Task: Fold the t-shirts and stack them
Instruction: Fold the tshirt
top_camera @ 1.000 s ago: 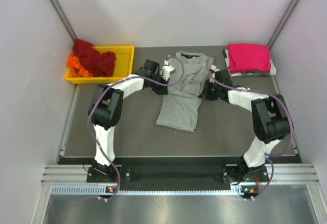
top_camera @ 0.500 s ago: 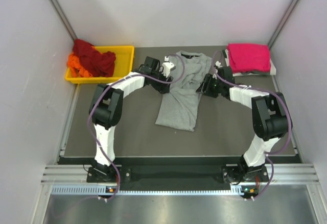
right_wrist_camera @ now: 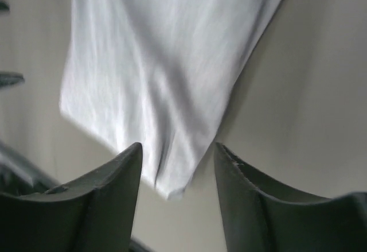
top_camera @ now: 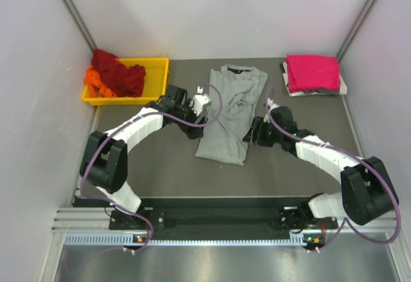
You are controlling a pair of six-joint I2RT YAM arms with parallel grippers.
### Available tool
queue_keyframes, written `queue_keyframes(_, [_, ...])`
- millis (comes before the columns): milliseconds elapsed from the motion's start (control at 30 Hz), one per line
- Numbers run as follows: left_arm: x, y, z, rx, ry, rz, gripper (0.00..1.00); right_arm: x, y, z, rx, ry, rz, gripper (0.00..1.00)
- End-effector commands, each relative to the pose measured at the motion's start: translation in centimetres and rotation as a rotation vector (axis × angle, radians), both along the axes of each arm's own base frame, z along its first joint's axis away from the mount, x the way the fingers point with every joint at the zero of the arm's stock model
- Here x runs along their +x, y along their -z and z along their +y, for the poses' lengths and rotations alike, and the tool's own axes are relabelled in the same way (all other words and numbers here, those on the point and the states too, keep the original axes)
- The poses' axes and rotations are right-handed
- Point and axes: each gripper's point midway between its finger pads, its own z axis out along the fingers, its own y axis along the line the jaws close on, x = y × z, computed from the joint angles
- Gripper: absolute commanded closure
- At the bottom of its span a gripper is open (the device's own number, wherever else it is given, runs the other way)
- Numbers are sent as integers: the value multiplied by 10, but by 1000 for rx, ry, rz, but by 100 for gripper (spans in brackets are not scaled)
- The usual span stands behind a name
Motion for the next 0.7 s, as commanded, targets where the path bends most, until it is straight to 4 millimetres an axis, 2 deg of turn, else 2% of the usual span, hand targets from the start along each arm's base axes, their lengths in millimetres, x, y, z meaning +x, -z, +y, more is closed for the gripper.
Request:
queue_keyframes(0, [-58, 30, 1, 41, 135, 106, 20, -43, 13, 24, 45, -67, 73, 51])
queue_keyframes(33, [-64, 35, 1, 52, 147, 116, 15, -52, 21, 24, 48, -68, 88, 52])
queue_keyframes(67, [-71, 42, 3, 67, 152, 129, 13, -53, 20, 26, 60, -66, 77, 54])
queue_keyframes(133, [-72, 47, 1, 67, 152, 122, 11, -65, 31, 26, 62, -60, 107, 55])
queue_keyframes(167, [-75, 49, 0, 61, 153, 131, 11, -65, 30, 28, 76, -60, 100, 55])
queue_keyframes(333, [-73, 48, -12, -1, 157, 130, 14, -79, 37, 37, 131, -72, 122, 59])
queue_keyframes(467, [-70, 56, -16, 7, 150, 141, 35, -80, 42, 37, 132, -72, 117, 59])
queue_keyframes(500, [-71, 63, -15, 18, 149, 161, 50, -79, 42, 38, 133, -75, 119, 61])
queue_keyframes(533, [-73, 66, -14, 22, 151, 176, 56, -79, 44, 39, 130, -79, 119, 64])
queue_keyframes(567, [-73, 67, -15, 24, 155, 180, 68, -79, 47, 38, 123, -78, 130, 71])
queue_keyframes(600, [-73, 69, -14, 29, 154, 188, 99, -79, 49, 37, 116, -73, 136, 86])
queue_keyframes(667, [-77, 71, -11, 47, 149, 206, 100, -81, 52, 32, 84, -63, 156, 97])
